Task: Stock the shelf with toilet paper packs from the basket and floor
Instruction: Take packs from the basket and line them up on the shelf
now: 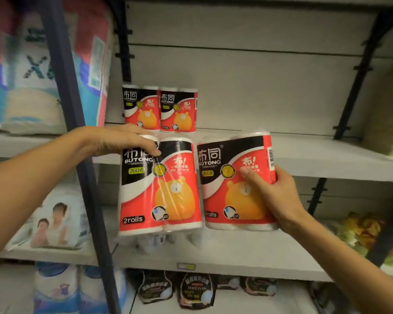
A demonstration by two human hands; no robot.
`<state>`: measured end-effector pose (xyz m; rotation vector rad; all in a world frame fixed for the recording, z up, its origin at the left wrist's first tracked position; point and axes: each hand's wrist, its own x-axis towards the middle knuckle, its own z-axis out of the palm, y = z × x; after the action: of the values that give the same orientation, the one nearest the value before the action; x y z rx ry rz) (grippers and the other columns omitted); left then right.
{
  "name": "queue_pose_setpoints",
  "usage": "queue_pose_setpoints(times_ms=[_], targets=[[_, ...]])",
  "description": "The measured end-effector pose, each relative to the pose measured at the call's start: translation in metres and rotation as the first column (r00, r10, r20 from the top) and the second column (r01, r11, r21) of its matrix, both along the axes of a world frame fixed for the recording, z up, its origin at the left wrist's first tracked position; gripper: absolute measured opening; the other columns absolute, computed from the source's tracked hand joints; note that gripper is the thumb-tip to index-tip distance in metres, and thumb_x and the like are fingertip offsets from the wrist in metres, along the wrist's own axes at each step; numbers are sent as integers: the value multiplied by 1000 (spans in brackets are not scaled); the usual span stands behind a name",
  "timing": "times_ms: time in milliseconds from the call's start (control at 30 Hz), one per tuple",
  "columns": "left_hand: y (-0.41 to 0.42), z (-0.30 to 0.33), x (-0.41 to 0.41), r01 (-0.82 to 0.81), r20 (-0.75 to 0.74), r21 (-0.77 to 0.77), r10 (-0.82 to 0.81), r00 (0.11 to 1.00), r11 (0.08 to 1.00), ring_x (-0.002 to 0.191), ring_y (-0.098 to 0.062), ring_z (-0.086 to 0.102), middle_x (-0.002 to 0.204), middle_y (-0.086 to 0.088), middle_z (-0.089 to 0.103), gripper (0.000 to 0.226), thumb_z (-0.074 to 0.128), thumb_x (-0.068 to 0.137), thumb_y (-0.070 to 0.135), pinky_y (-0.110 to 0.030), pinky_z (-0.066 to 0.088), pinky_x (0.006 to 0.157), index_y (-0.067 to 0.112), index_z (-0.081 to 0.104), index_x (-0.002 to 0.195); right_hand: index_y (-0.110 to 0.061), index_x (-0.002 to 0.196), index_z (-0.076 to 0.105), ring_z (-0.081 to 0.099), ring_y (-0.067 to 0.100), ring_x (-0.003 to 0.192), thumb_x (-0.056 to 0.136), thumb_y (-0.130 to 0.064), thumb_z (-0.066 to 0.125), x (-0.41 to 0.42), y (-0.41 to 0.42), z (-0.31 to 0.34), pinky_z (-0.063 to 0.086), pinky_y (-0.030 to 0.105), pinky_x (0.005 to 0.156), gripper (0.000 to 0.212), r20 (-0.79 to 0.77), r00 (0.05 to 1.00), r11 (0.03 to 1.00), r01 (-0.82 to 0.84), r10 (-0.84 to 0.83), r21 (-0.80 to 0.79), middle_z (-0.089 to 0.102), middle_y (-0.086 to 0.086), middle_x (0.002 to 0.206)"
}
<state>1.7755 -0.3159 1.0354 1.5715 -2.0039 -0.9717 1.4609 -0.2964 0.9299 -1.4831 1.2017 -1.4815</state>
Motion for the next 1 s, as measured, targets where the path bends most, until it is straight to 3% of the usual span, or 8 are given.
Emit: queue_pose_setpoints(times_ms=[100,233,333,467,667,833,1000], targets=[[-11,14,8,5,-55,-56,-8,998,998,90,-22,73,98,-6,75,76,79,46,49,-36,54,81,16,62,113,-29,114,54,71,16,84,59,-53,74,6,2,24,58,28,62,64,65,996,997,58,-54,-54,68,-6,100],[-32,21,15,-6,-152,-99,-9,988,995,87,-24,73,96,-8,75,98,88,22,59,-36,54,78,18,64,108,-25,108,57,73,16,80,63,-49,74,6,-7,51,58,29,60,53,192,978,986,109,-82,-130,72,-1,98],[-45,23,15,3,-185,-142,-30,982,990,87,-27,73,96,-9,75,92,87,27,58,-37,53,79,15,67,105,-24,108,59,73,17,79,69,-47,75,4,-31,74,60,32,62,48,234,969,978,127,-86,-168,73,0,98],[-58,32,5,-47,-201,-180,10,979,983,81,-24,73,93,-11,75,48,73,57,36,-32,55,75,13,68,99,-28,106,57,73,19,82,73,-46,78,1,-84,100,61,40,71,43,213,974,976,112,-72,-185,72,0,102],[-88,55,-3,-109,-220,-181,67,973,977,78,-28,73,92,-16,75,69,83,34,46,-42,53,85,11,72,93,-22,112,60,69,18,90,68,-43,83,-2,-168,119,58,37,77,54,108,993,985,57,-39,-166,70,-2,102],[-117,65,-10,-143,-234,-208,93,968,968,72,-25,73,88,-16,75,63,75,42,45,-29,58,66,8,71,93,-25,98,65,70,22,86,64,-46,86,-2,-238,121,58,43,81,45,72,996,996,53,-48,-70,72,1,98],[-141,71,-13,-141,-174,-178,109,979,974,88,-35,71,96,-18,74,81,83,36,53,-42,55,86,8,71,102,-16,108,66,69,26,90,64,-37,88,3,-297,110,56,48,87,53,45,999,999,-4,2,42,72,5,101]])
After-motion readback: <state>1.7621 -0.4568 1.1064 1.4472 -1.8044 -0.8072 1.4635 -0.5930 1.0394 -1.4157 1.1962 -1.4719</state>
